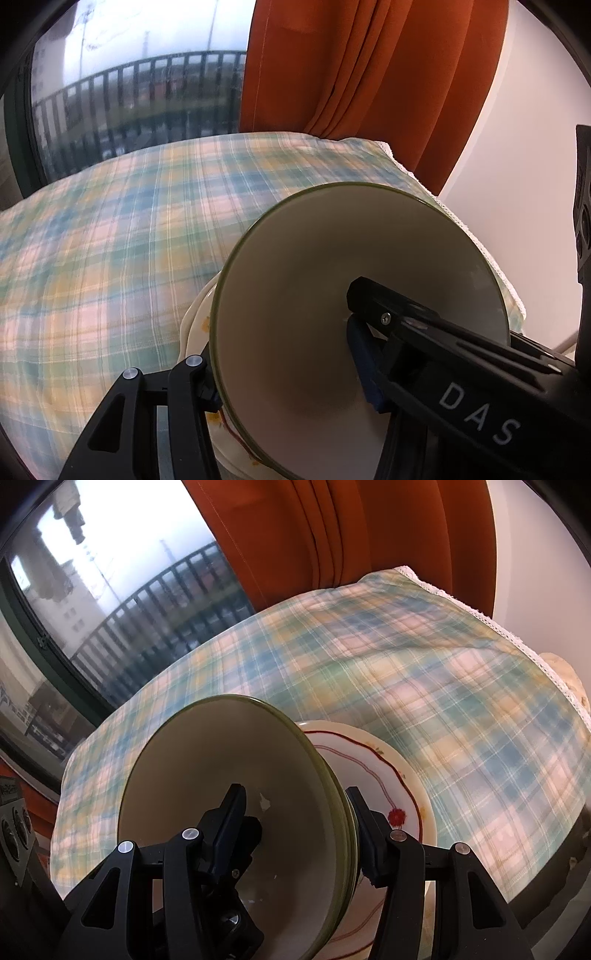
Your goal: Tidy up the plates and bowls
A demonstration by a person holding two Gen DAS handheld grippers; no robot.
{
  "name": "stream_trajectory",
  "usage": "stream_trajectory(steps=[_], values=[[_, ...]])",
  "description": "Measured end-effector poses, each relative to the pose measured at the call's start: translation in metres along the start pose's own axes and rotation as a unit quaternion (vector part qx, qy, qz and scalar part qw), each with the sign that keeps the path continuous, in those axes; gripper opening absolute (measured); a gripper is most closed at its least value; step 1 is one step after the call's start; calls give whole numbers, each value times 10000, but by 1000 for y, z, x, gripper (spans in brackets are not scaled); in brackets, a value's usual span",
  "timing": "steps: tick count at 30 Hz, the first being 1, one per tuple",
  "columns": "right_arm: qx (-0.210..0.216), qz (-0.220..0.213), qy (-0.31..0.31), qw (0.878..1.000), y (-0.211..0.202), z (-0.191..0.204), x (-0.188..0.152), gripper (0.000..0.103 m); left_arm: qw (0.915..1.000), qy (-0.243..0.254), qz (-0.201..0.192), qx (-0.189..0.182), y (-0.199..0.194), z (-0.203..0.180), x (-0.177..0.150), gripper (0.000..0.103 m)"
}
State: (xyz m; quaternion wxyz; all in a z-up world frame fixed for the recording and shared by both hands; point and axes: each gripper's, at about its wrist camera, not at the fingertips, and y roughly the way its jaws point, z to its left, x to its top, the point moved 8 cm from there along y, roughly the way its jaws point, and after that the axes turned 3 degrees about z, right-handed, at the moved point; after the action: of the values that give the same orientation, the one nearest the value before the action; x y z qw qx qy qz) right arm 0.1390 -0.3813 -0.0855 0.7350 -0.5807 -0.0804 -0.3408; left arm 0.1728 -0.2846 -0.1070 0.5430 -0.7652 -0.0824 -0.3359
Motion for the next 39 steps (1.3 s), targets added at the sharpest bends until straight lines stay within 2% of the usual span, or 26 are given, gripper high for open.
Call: stream_trajectory(steps=[11,15,18,19,20,23,27,31,34,39], values=[[200,-375,64,9991,-10,-5,-7,58,9994,292,-158,139,-9,-5,-7,56],[269,-500,189,9982,-12,-7,-9,59,9993,309,-67,210,-8,-1,-5,61],[254,-537,193,9980,-13,-7,-6,70,9995,129,-50,273,-7,9,-1,69],[214,-603,185,9978,-14,-7,-4,77,9994,142,-81,299,-9,10,0,73],[173,-693,190,9973,-17,-7,-3,83,9993,160,-118,326,-11,11,1,74],[108,-870,81,9961,-24,-3,-1,86,9983,250,-299,433,-21,12,2,78],[-66,-1132,9,9936,-37,2,0,88,9966,280,-582,513,-41,14,5,81],[-319,-1572,-58,9870,-61,11,-2,91,9929,343,-936,655,-65,18,7,84],[-355,-1726,-130,9843,-75,21,-6,92,9892,357,-1191,780,-84,27,4,89],[-338,-1830,-317,9820,-87,43,-19,93,9864,287,-1357,880,-106,47,-8,91]])
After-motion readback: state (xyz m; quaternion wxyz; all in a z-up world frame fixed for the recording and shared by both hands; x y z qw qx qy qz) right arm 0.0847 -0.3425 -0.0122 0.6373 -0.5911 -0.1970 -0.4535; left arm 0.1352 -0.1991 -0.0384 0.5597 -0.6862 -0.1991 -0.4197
